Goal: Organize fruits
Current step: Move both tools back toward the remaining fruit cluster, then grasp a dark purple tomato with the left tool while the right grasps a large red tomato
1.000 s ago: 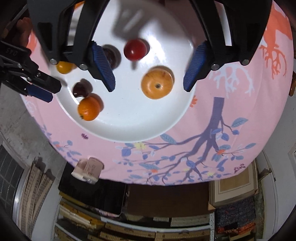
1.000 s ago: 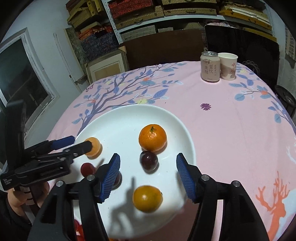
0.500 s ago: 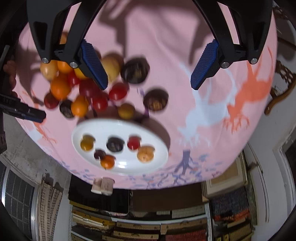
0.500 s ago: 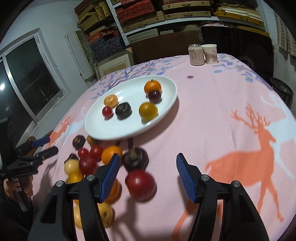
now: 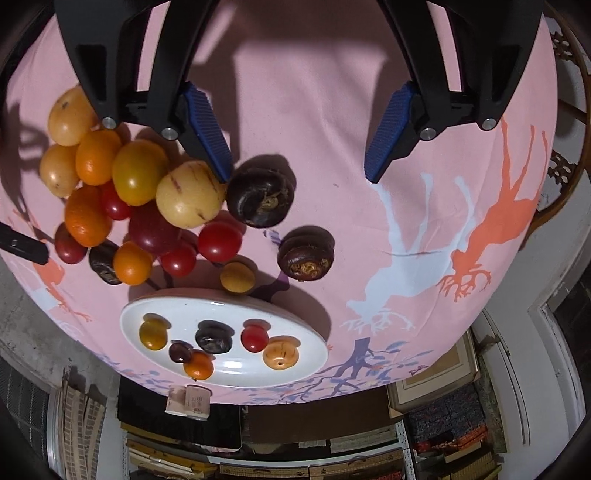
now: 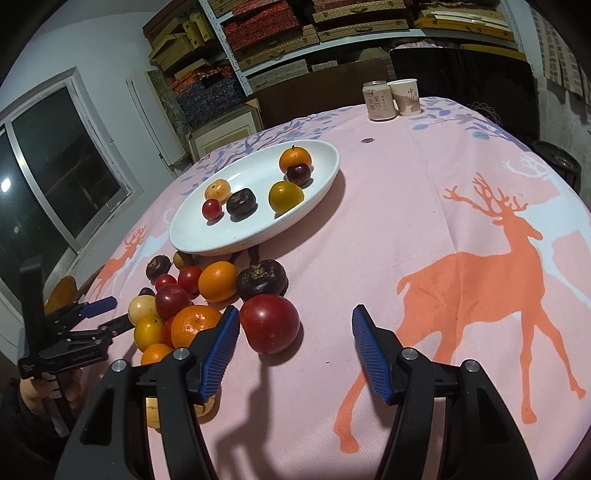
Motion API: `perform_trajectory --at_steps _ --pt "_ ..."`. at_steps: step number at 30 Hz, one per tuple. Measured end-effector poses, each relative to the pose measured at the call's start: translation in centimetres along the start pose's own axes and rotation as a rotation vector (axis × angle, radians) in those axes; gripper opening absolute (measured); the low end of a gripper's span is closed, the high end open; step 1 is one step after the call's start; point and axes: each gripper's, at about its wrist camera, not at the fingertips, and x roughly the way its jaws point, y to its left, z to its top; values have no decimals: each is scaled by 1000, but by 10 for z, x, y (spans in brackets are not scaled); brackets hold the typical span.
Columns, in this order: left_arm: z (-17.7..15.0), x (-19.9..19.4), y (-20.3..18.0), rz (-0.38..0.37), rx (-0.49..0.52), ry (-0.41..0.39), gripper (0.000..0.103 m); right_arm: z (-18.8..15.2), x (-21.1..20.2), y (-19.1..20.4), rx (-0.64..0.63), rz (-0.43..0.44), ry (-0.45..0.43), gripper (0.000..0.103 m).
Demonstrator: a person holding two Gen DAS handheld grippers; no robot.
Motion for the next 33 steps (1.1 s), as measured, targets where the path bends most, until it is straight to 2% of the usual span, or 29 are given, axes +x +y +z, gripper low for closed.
perform_trajectory --at_steps 7,12,13,16,17,21,23,26,27,28,29,33 --pt "19 15 11 -64 -78 -4 73 -1 -2 2 -10 7 -15 64" --pt "20 30 27 -156 -155 49 73 -1 -1 0 4 20 -11 64" --pt "20 29 27 -144 -149 46 69 -1 -1 -1 6 20 -11 64" --pt "19 28 27 -113 -137 40 45 0 0 -2 9 22 -10 64" --pt "19 27 26 -109 -131 39 44 0 0 -2 9 23 -10 64" --pt "21 30 20 -114 -100 48 46 0 0 -1 7 23 -9 64" --pt "21 30 17 -139 -97 50 61 0 1 -1 6 20 -9 64" --pt "21 30 12 -125 -84 51 62 0 0 0 -6 17 -12 64" --pt "21 30 13 -126 -87 50 58 0 0 1 -12 15 -13 64" --pt "21 29 16 -129 -99 44 46 0 0 3 -19 12 -12 64" --pt "21 27 19 -147 -116 32 41 -1 0 4 -29 8 -13 64" --pt "16 6 36 -187 -203 -86 41 -5 -1 17 -102 -12 -16 64"
